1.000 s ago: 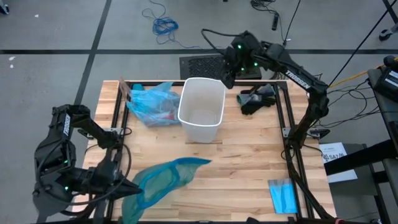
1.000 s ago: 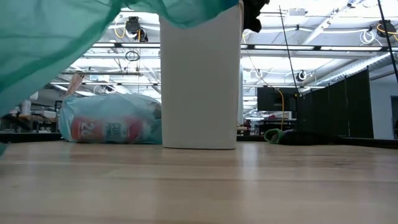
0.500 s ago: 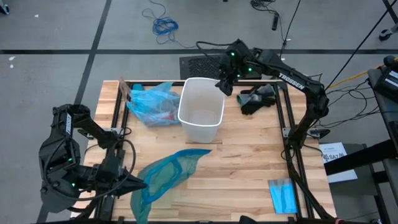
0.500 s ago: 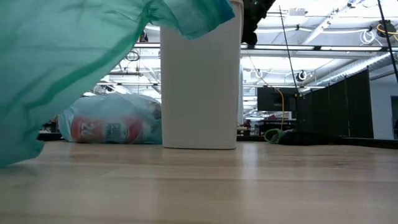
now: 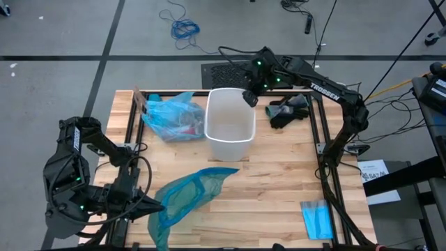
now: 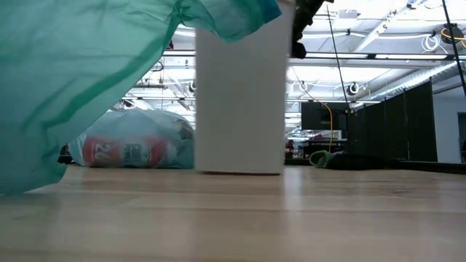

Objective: Place trash/remove bag and relplace
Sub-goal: Insert the blue trash bag into the white trash bin

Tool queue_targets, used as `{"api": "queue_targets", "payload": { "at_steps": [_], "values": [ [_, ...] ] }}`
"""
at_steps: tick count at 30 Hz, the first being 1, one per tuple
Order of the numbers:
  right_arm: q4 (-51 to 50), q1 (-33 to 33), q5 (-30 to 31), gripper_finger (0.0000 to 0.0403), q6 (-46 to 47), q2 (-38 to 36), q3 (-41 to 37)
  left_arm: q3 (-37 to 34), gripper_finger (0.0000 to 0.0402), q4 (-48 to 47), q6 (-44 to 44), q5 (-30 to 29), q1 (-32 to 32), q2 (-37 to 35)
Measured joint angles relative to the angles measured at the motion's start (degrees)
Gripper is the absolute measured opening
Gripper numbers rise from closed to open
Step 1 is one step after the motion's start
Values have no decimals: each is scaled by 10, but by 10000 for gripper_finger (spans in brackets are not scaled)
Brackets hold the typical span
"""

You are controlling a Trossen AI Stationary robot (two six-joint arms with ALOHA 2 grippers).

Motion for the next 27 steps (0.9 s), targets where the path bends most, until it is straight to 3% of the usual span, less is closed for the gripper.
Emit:
{"api": "queue_targets", "payload": {
  "at_steps": [4,15,27],
  "values": [
    [4,24,45,6,84,0,0,0,0,-4,4,1,-1,0],
    [-50,174,296,2,369,-21,0,0,0,-19,20,33,-25,0],
    [-125,314,384,1,607,-29,5,0,0,-17,46,34,-60,0]
  ]
}}
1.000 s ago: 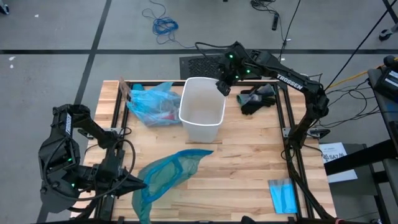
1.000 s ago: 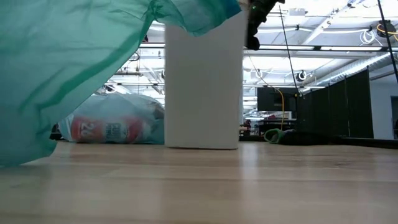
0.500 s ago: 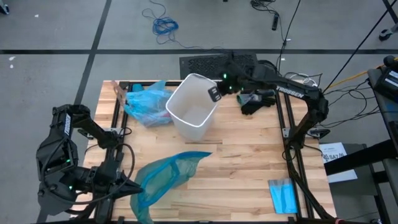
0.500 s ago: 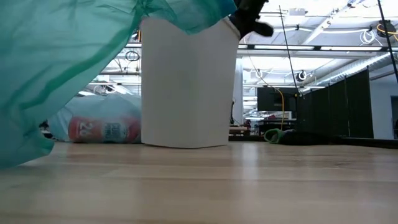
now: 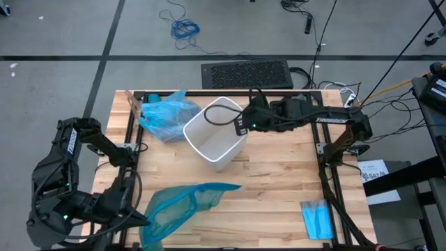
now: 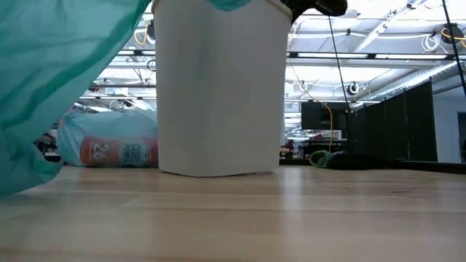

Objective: Place trash/remove bag and relplace
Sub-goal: Insert the blue trash bag into the white trash bin

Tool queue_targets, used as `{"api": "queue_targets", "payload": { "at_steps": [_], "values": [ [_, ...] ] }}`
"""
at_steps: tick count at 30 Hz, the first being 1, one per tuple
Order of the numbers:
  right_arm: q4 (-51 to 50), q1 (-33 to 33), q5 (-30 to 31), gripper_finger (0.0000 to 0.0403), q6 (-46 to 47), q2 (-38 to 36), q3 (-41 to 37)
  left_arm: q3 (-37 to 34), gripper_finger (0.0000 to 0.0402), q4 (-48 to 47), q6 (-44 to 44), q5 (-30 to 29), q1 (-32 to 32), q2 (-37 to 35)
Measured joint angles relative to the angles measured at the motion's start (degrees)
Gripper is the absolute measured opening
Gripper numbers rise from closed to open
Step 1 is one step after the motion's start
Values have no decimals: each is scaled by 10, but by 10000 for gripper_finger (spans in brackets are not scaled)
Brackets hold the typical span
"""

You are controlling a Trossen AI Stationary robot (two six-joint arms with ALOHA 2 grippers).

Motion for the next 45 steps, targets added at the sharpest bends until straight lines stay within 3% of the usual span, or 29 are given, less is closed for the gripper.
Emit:
{"api": "queue_targets", "payload": {
  "at_steps": [5,8,19,26,29,32,38,45],
  "values": [
    [0,6,23,2,26,0,0,0,0,0,5,-1,-7,0],
    [3,6,23,22,29,0,1,0,0,0,14,-1,-9,0],
    [20,20,15,173,1,-2,1,0,0,10,14,-1,-9,0],
    [39,86,144,212,-3,-39,1,0,0,10,14,-1,-9,0],
    [87,120,215,212,-55,-66,1,0,0,10,14,-1,-9,0],
    [179,150,252,206,-169,-91,1,0,0,10,14,-1,-9,0],
    [357,182,260,194,-388,-123,1,0,0,17,37,-17,-9,0],
    [382,183,261,187,-470,-158,1,0,0,117,128,-19,-9,-2]
  ]
}}
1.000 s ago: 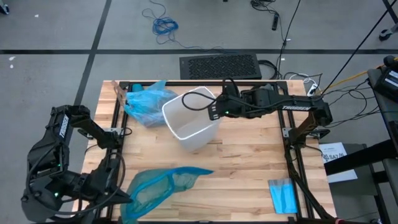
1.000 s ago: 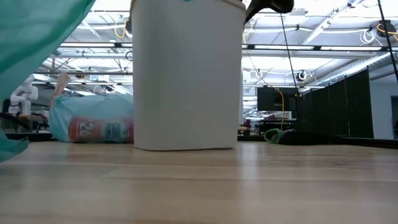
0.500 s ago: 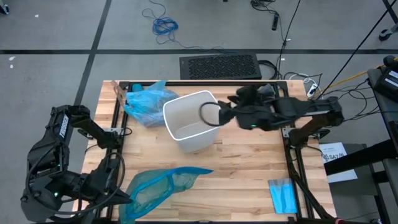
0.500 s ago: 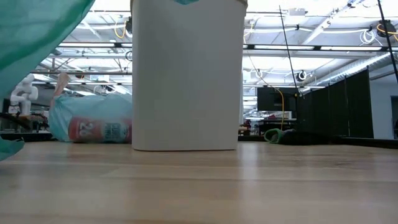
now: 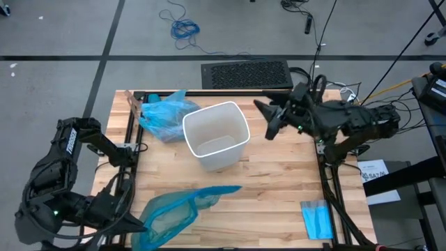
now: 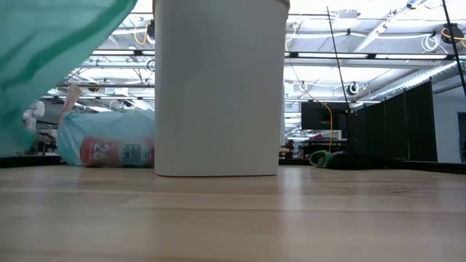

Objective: Place trash/remove bag and relplace
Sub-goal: Insert the blue trash bag into the white trash bin

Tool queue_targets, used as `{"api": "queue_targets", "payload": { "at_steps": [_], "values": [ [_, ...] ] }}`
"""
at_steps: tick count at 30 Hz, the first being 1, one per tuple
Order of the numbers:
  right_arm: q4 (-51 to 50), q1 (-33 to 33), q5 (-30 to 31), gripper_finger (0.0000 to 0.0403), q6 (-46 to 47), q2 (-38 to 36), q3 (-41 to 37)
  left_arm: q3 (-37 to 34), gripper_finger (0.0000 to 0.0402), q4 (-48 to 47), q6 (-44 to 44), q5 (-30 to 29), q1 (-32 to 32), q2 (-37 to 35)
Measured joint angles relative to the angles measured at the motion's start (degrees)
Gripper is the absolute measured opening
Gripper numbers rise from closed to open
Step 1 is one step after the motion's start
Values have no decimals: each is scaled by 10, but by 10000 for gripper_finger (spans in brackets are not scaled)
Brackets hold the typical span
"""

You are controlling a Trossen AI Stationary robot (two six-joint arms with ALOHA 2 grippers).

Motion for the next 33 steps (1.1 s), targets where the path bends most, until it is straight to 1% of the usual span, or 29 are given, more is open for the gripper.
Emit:
{"api": "queue_targets", "payload": {
  "at_steps": [4,6,8,11,16,20,25,27,30,33],
  "values": [
    [-31,-6,-2,187,-43,-19,0,0,0,72,69,-3,0,0],
    [-49,-12,-2,187,-62,-29,0,0,0,104,102,-26,1,0],
    [-64,-19,-2,187,-69,-38,0,0,0,141,130,-38,5,0],
    [-85,-31,-3,187,-70,-50,0,0,0,199,183,-41,15,0],
    [-131,-50,-56,187,-79,-65,0,0,0,285,257,-41,33,0],
    [-174,-52,-64,187,-69,-67,0,0,0,310,282,-23,46,0],
    [-201,-50,-71,187,-50,-67,0,0,0,310,308,2,62,0],
    [-200,-50,-76,187,-45,-67,0,0,0,310,320,17,64,0],
    [-183,-51,-76,187,-46,-67,0,0,0,311,324,20,65,1],
    [-141,-65,-76,187,-98,-67,0,0,0,312,334,20,65,1]
  ]
}}
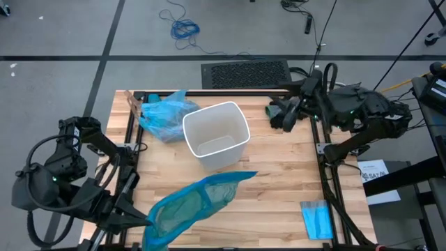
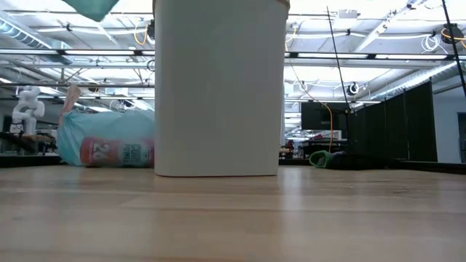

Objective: Place trash/remove bag and relplace
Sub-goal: Insert the blue trash bag into the white trash bin

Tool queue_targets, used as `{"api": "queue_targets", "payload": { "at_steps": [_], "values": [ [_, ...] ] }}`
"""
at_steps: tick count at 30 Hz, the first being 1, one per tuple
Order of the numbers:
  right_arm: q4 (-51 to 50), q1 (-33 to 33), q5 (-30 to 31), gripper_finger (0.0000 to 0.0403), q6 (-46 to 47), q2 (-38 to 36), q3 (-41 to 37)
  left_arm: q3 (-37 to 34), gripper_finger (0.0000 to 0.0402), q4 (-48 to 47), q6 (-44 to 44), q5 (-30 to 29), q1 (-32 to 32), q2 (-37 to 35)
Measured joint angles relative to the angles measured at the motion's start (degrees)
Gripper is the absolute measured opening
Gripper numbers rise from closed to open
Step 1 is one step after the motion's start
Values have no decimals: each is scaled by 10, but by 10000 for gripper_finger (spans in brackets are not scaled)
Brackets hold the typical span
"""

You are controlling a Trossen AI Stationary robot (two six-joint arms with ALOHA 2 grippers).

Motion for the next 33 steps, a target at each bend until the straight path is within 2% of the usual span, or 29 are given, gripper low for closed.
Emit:
{"api": "queue_targets", "payload": {
  "at_steps": [3,5,7,9,10,11,12,16,19,26,33],
  "values": [
    [70,-30,-2,187,-36,-6,0,0,0,0,3,0,0,0],
    [149,-54,-52,187,-54,-13,0,0,0,1,3,0,0,0],
    [245,-78,-190,187,-73,-17,1,0,0,1,3,0,0,0],
    [287,-99,-372,187,-72,-13,13,0,0,1,3,0,0,0],
    [273,-108,-437,185,-59,-5,24,0,0,1,1,0,0,0],
    [234,-116,-476,183,-41,0,37,0,0,1,-2,-1,0,0],
    [178,-120,-490,180,-28,4,47,0,0,1,-7,-2,0,0],
    [-27,-125,-452,165,2,9,51,0,0,21,-1,-6,0,0],
    [-84,-111,-437,158,29,6,52,0,0,62,37,-1,3,0],
    [-30,-82,-429,155,12,7,52,0,0,172,175,111,30,0],
    [22,-82,-428,155,-4,3,53,0,0,263,294,183,68,0]
  ]
}}
